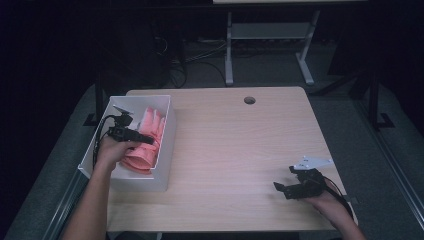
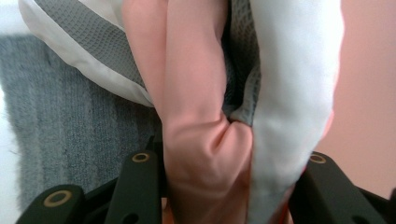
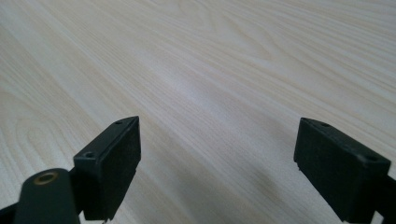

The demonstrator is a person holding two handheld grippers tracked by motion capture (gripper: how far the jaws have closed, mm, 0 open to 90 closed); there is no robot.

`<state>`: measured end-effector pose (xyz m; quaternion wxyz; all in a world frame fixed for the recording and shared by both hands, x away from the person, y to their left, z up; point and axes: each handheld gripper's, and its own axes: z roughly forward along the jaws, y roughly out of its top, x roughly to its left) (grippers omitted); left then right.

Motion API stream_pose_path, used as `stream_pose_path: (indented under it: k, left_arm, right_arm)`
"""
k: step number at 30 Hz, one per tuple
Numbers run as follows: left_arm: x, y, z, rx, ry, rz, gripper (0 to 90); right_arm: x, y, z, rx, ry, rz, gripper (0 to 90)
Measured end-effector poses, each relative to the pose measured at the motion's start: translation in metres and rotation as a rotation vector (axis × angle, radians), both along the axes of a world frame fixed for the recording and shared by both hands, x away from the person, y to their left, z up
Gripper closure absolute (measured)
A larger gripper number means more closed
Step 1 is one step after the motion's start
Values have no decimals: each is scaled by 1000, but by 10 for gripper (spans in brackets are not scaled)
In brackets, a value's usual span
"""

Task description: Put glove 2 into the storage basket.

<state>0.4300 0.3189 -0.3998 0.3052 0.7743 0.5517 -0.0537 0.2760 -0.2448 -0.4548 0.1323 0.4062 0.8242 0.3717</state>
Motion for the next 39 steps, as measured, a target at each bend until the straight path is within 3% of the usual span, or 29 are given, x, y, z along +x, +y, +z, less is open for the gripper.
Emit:
stream_pose_path:
  k: [4,7,12,19,24,29,39]
  left_arm:
    - [0,-1,-4,1,-5,-12,524]
    - [0,1,-4,-1,-20,-17,354]
    - [-2,2,5,67,-52,-9,174]
    - [-4,6,19,85,-92,-2,157]
    - [-9,9,32,65,-128,-1,153]
    - [-15,10,56,59,-183,-5,153]
    - [-25,-15,96,28,-294,-62,154]
  right_arm:
    - [0,1,0,-1,-3,-1,143]
    - [-1,0,0,-3,-7,5,143]
    - [0,-2,1,3,-4,3,143]
    - [-1,-1,0,4,-4,8,143]
    - [0,-1,0,4,-3,10,143]
    - [0,0,-1,8,4,7,143]
    - [2,2,-1,6,3,20,143]
